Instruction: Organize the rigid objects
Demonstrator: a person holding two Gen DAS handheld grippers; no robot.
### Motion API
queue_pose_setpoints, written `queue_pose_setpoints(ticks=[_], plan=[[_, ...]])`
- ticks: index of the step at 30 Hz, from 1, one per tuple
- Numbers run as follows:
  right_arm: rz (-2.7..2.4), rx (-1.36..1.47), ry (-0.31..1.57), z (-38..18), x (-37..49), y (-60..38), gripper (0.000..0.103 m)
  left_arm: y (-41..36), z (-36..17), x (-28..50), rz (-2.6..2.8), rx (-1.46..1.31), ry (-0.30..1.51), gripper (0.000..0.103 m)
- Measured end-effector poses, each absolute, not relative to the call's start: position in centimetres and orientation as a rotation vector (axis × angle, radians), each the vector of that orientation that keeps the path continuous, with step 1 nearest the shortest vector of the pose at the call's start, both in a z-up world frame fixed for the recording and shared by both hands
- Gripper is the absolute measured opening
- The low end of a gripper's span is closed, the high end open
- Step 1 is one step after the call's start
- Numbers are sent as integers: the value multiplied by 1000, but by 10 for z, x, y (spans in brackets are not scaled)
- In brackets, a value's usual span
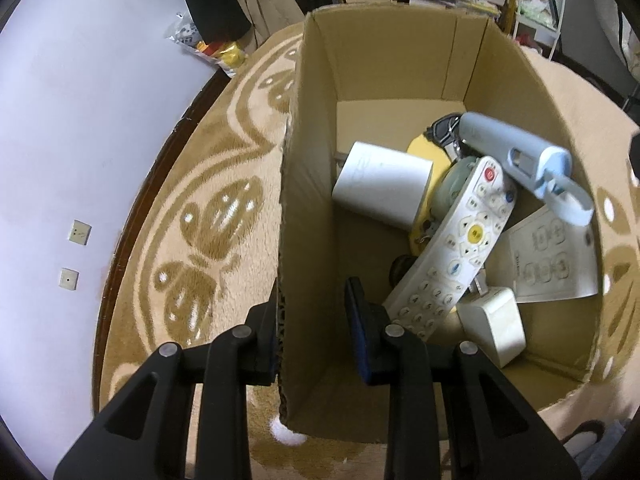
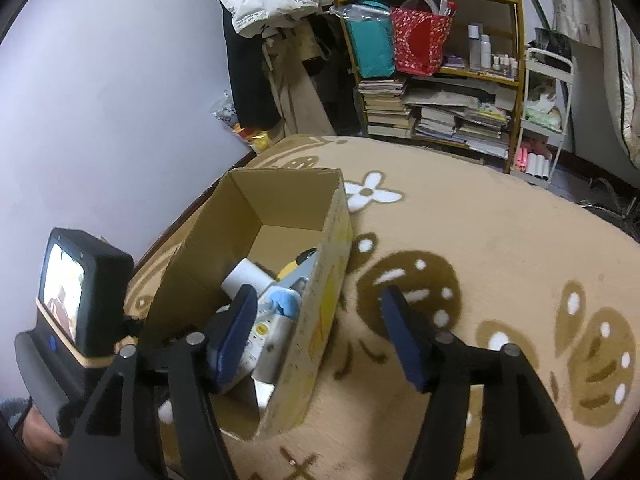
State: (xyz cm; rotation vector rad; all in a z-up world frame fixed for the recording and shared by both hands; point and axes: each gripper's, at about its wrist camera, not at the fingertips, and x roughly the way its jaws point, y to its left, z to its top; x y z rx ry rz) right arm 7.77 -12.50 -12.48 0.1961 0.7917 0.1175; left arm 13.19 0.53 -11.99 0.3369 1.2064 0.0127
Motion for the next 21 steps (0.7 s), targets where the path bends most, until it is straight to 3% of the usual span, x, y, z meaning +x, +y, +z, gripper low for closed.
queue_pose_setpoints(ticks=[2,4,5,6,12,13,15,17,21], plan=[[105,187,779,-121,71,-127,80,6,-112,129,11,319,1178,30],[98,183,761,-115,65,-130,85,6,-101,126,3,295,1140,42],[93,182,751,-112,60,-132,88,6,-95,124,-2,278,1119,54],[90,182,746,-110,58,-133,89,6,-89,122,-8,263,1093,60],[74,183,737,-102,41,-138,91,7,-70,113,-37,204,1012,64],[68,185,736,-102,38,-139,92,8,-67,111,-43,193,999,67],[57,191,725,-100,29,-142,96,10,-62,108,-50,182,971,82],[52,190,704,-97,21,-146,103,10,-56,103,-56,177,938,89],[47,187,683,-90,8,-150,103,6,-43,91,-83,178,865,97]])
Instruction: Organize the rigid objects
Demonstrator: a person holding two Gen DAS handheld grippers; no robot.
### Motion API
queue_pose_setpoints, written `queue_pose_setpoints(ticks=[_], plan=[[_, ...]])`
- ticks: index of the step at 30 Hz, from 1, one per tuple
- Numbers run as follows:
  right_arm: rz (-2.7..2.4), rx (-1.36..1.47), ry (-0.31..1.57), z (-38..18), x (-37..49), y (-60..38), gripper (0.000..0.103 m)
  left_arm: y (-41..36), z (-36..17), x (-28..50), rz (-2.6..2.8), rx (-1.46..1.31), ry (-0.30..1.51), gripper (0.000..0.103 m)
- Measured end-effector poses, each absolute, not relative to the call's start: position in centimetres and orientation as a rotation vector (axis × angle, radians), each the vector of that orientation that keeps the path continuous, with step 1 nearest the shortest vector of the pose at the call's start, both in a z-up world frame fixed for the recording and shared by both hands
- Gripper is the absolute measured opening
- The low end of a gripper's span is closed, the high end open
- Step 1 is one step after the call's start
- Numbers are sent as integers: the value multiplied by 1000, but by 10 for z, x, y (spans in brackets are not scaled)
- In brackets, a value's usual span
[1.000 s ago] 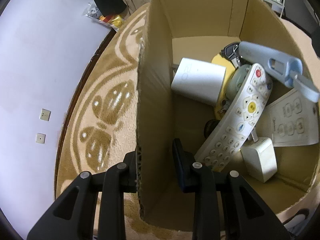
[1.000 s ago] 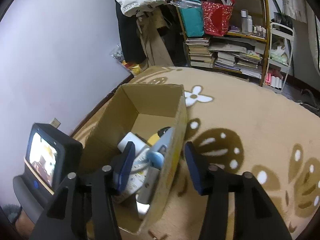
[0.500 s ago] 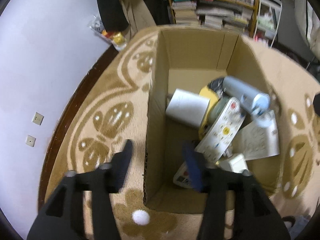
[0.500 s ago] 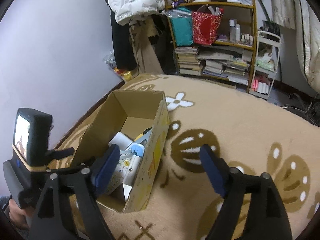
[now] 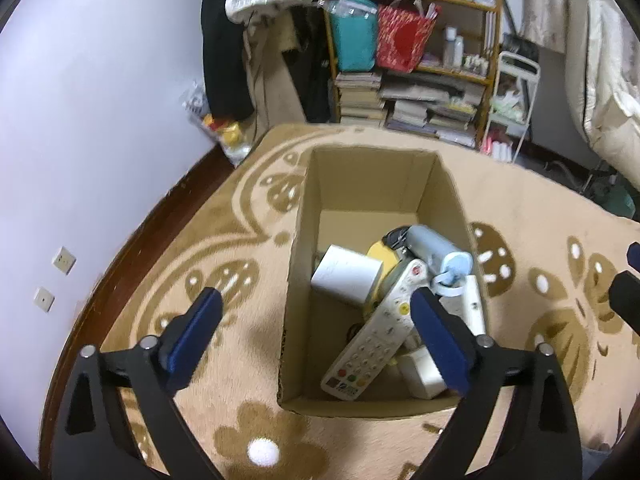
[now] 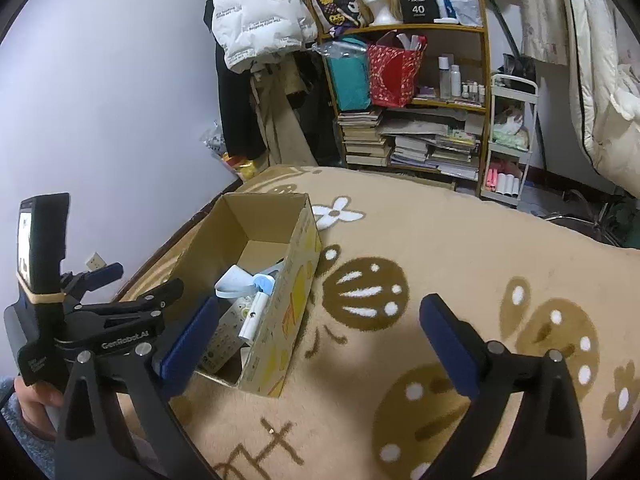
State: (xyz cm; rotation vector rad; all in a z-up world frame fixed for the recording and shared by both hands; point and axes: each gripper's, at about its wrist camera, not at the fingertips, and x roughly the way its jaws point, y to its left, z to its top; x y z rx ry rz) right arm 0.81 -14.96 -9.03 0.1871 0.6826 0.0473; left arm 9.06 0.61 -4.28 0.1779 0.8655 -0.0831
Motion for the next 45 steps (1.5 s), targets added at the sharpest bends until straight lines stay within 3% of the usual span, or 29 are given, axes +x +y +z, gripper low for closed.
queue_pose_setpoints(ticks=[23,45], plan=[[29,166,437,-55,-85,-149,103,15,16,-5,-136,180,554,101],[32,162,327,-56,-130,-148,103,19,36,-57,-127,182,475,101]])
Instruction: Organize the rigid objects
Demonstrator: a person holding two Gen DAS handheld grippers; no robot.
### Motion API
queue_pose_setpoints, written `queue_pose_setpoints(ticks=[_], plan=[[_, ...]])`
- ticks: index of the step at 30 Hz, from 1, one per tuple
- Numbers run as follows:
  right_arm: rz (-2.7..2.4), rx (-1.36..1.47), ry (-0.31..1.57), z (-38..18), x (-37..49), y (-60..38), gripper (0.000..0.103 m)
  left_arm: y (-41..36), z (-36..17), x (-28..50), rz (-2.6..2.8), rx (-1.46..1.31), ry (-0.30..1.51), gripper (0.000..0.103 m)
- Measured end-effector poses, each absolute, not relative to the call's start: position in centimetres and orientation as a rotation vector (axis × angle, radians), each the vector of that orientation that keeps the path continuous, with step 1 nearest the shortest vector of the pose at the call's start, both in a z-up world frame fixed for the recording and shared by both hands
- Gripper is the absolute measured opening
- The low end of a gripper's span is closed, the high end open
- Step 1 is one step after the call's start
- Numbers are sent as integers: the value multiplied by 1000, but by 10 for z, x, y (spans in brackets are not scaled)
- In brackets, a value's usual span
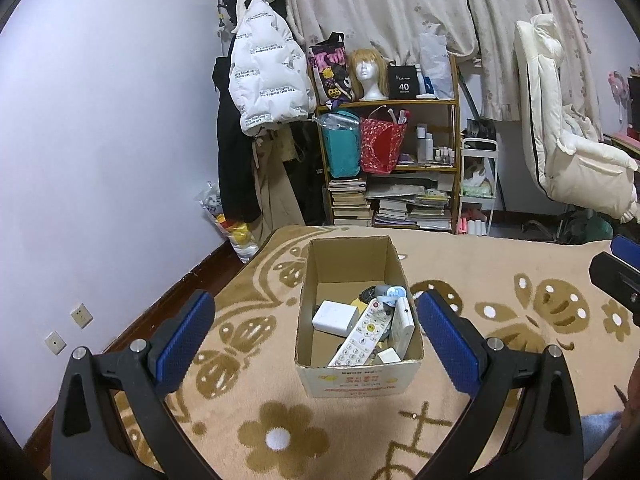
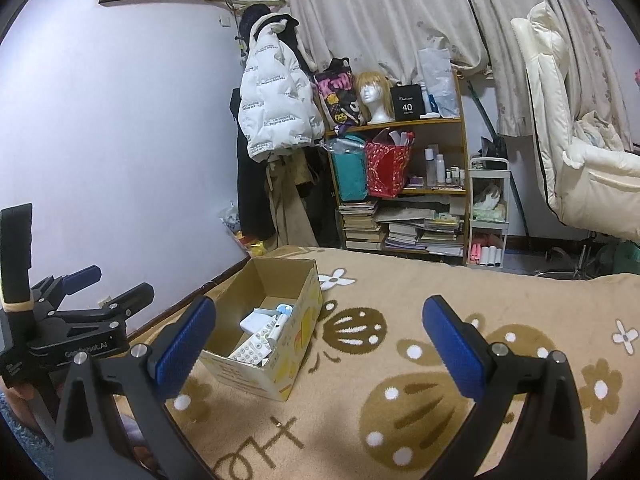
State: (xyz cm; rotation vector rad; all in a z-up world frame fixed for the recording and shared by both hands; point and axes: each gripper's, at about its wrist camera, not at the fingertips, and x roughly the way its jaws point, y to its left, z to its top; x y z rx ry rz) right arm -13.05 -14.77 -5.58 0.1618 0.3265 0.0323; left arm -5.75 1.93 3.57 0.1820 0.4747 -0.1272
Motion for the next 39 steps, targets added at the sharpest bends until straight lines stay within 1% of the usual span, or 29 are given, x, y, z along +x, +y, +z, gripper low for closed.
queue_pose_setpoints(ticks=[39], plan=[[4,170,332,-59,-129,-157,103,18,33,-66,-120,188,464,101]])
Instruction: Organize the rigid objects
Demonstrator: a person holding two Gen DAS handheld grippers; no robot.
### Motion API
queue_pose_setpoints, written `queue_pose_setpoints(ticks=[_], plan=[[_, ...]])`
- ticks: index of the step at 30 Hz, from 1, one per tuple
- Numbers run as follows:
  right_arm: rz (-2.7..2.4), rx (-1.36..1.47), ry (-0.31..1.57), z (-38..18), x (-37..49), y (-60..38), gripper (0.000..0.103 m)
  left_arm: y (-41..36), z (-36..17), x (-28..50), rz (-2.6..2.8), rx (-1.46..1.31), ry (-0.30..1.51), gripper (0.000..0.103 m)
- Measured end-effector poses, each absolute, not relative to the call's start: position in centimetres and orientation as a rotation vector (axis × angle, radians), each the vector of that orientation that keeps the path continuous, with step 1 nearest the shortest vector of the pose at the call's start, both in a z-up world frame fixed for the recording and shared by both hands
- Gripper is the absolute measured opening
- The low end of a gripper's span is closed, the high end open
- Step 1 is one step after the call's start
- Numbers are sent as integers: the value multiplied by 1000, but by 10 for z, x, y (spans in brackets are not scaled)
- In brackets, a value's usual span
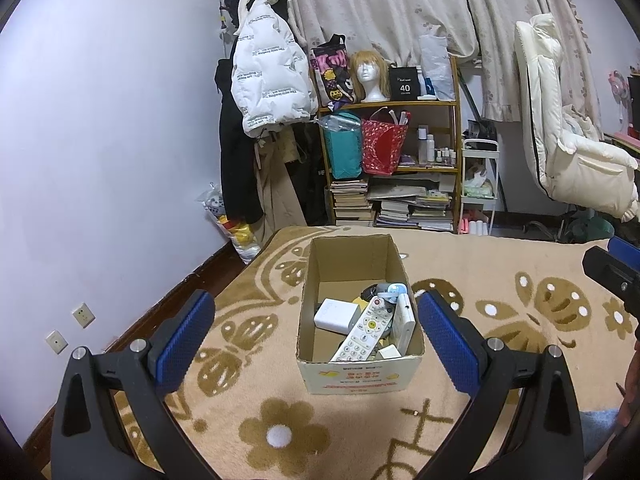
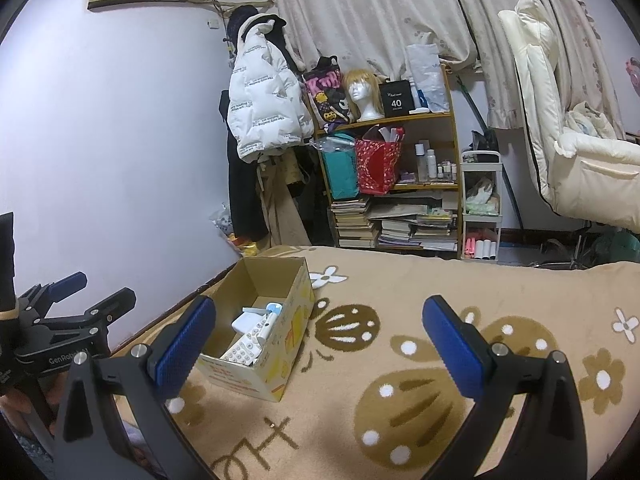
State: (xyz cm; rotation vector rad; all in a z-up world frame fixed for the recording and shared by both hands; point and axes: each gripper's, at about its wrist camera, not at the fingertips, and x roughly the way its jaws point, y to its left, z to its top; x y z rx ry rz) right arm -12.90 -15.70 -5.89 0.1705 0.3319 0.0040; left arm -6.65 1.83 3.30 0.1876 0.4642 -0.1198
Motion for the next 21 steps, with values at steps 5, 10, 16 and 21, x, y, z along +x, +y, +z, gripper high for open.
queue_pose_setpoints(ticks=[5,10,16,21], plan=[[5,170,333,-60,-129,-153,103,19,34,-66,-121,189,461,101],[-1,162,333,-62,-129,-150,103,20,35,-65,-112,198,461,101],[-8,163,331,-65,-127,-146,103,20,35,-67,-96,213,450,101],[-11,161,334,-67,-128,-142,103,19,34,-66,-99,206,451,101]])
